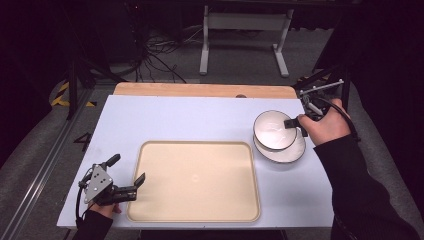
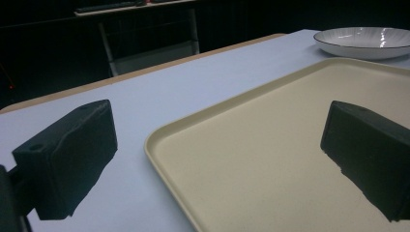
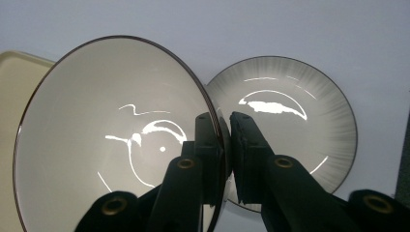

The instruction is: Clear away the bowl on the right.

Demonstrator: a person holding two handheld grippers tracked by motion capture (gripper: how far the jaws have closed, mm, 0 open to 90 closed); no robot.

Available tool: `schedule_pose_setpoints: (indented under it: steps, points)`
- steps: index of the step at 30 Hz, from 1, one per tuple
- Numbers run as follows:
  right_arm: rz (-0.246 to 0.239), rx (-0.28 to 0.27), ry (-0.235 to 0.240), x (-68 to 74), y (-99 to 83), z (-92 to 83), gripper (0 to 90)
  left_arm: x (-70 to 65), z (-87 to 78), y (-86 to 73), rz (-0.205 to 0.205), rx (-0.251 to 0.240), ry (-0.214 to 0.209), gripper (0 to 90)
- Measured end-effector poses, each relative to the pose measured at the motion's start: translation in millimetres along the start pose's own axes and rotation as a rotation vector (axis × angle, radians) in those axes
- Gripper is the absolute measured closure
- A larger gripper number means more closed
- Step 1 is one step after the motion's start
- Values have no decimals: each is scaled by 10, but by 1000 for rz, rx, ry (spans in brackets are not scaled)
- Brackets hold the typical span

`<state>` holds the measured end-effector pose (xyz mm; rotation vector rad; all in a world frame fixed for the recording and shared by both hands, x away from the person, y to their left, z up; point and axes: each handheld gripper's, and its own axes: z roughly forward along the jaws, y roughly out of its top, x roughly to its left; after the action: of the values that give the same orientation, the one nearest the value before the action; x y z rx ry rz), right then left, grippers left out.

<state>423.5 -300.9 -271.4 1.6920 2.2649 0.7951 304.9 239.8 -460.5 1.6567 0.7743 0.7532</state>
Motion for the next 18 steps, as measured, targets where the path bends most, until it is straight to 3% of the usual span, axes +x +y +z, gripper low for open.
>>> schedule_pose_setpoints:
  steps: [18]
  points:
    - [-111, 12, 121, 518, 27, 124, 817, 2, 1, 0, 4, -2, -4, 1]
